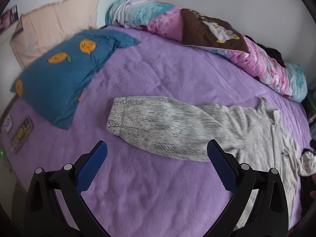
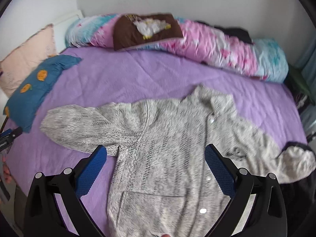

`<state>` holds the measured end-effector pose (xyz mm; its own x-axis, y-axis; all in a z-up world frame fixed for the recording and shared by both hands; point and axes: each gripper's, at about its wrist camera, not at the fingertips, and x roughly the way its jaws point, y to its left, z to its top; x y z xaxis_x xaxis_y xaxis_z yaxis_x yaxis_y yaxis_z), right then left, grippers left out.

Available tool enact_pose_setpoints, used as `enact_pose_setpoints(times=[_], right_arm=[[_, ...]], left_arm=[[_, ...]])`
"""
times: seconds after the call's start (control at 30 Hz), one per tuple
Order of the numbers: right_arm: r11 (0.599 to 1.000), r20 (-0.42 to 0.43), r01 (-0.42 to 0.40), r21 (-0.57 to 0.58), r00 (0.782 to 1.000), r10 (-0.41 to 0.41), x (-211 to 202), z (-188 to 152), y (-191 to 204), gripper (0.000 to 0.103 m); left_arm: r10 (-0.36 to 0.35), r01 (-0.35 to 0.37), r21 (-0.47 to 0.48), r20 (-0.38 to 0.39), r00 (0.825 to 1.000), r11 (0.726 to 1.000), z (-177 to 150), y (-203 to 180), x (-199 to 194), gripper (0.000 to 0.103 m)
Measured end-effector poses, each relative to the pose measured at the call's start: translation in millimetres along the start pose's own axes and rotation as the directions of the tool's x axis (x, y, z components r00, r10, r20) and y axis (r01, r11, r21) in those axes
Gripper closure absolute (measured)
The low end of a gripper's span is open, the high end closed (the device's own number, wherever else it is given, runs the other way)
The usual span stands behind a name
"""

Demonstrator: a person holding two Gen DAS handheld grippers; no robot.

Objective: Fold large clothes
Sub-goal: 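Move the left tool to the jacket sleeve cuff and close on it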

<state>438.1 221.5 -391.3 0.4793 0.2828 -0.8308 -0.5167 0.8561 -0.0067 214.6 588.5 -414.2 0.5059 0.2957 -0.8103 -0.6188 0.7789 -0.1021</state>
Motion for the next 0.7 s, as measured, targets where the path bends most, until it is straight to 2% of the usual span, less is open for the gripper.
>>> enact_pose_setpoints(times=[0.1,0.17,0.23,0.33,0.5,0.6,0.7], right_arm=[[1.000,-0.015,0.029,-0.006,0.999,-0.029,40.2,-1.0,15.4,0.006],[0.999,-0.012,0.038,-0.012,0.999,-0.038,57.0,-1.6,20.5,0.006],[0.999,-0.015,0.047,-0.022,0.999,-0.048,75.2,-0.9,26.2,0.006],[0.998,-0.014,0.053,-0.027,0.998,-0.053,98.6,-0.1,31.8,0.006],[0.997,-0.025,0.057,-0.043,0.998,-0.058,131.2,2.9,37.8,0.006],[0.996,-0.026,0.079,-0.052,0.996,-0.080,152.9,3.6,40.1,0.006],[0.994,-0.023,0.083,-0.063,0.996,-0.085,171.9,0.4,42.7,0.006]], left_arm=[[-0.045,0.044,-0.054,-0.018,0.999,0.998,1.8,25.5,31.5,0.006],[-0.131,0.129,-0.109,-0.020,0.991,0.986,1.1,43.6,51.2,0.006],[-0.156,0.153,-0.116,-0.017,0.988,0.981,0.2,51.9,68.1,0.006],[-0.164,0.158,-0.137,-0.035,0.986,0.978,-2.0,59.5,92.3,0.006],[-0.229,0.215,-0.212,-0.045,0.972,0.953,-6.5,75.8,130.5,0.006],[-0.185,0.164,-0.237,-0.069,0.980,0.958,-9.5,85.3,151.2,0.006],[-0.192,0.167,-0.274,-0.067,0.979,0.947,-9.6,94.7,163.9,0.006]])
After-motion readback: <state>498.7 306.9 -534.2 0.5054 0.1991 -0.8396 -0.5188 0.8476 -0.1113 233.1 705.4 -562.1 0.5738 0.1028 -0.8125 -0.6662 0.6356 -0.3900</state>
